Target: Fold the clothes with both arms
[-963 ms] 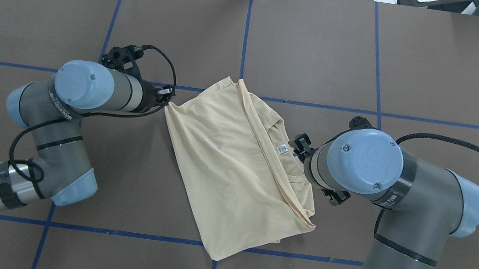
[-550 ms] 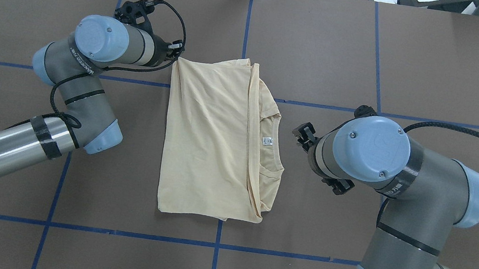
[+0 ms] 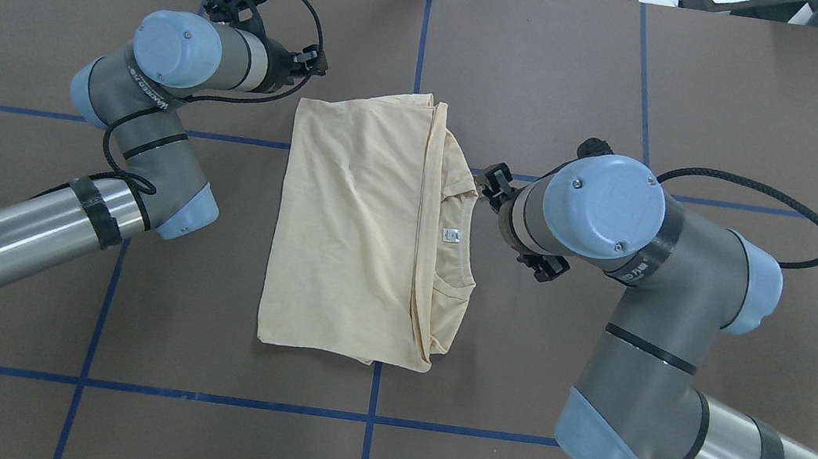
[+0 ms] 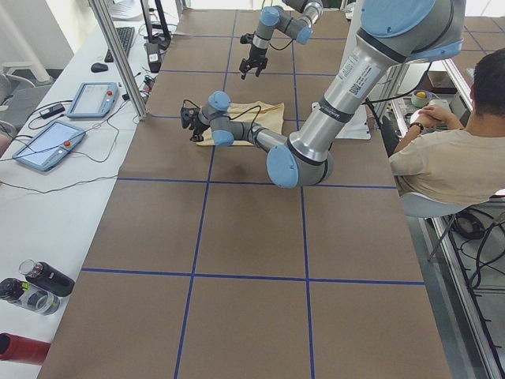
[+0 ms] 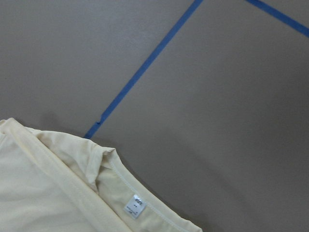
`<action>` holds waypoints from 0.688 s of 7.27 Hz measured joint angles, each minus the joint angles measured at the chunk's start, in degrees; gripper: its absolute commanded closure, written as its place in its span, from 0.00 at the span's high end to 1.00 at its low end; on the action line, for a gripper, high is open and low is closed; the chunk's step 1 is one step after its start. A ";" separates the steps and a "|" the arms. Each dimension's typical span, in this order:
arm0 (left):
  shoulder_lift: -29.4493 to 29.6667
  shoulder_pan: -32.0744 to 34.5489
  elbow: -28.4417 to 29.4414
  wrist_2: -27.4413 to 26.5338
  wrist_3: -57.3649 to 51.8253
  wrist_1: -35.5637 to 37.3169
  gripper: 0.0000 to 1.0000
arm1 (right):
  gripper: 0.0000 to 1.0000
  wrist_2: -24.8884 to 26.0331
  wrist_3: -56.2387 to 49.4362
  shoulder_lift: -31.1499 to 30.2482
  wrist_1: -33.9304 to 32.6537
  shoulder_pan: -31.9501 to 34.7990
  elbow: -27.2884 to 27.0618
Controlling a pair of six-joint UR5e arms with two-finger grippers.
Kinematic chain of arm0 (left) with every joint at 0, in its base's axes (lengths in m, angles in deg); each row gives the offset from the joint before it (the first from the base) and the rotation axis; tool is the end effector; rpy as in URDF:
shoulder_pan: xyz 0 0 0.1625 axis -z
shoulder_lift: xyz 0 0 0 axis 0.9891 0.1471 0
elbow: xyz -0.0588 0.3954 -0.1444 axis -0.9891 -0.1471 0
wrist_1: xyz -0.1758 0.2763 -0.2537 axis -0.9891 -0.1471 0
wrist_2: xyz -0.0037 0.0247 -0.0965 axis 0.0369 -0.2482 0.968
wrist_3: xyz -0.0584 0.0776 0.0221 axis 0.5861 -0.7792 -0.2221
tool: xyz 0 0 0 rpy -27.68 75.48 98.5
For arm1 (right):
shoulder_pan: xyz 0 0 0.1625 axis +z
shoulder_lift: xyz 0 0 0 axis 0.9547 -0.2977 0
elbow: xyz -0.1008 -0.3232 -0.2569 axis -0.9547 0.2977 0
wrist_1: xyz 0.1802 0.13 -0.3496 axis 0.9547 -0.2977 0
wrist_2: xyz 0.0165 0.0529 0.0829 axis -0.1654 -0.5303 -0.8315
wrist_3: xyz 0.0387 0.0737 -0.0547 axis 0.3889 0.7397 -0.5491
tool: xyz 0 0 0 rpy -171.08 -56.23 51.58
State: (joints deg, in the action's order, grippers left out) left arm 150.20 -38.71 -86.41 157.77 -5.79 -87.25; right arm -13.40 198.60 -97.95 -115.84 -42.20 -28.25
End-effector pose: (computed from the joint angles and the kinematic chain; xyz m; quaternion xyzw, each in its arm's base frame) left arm 0.4883 -0.6213 0.3201 0.1951 0.5279 -0.2368 0.7919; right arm -0.4655 -0.4192 0.2310 -0.0363 -0.4280 0.4415 0.7878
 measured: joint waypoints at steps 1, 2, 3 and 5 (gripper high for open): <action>-1.06 0.59 -2.50 0.37 -0.11 -0.08 0.68 | 1.00 0.10 -0.61 1.29 4.37 1.55 4.44; -3.61 0.89 -6.89 1.54 -0.13 0.23 0.68 | 1.00 0.18 -1.93 4.80 6.60 3.34 10.14; -6.95 1.06 -11.92 3.21 -0.11 0.76 0.68 | 1.00 0.23 -3.52 9.52 7.58 4.87 16.67; -12.95 1.30 -20.14 4.51 -0.09 1.89 0.68 | 0.95 0.78 -8.36 17.31 10.38 6.55 28.68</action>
State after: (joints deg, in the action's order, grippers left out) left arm 137.25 -37.41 -106.55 162.28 -5.88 -85.36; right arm -12.62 190.24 -80.64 -105.46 -35.65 0.43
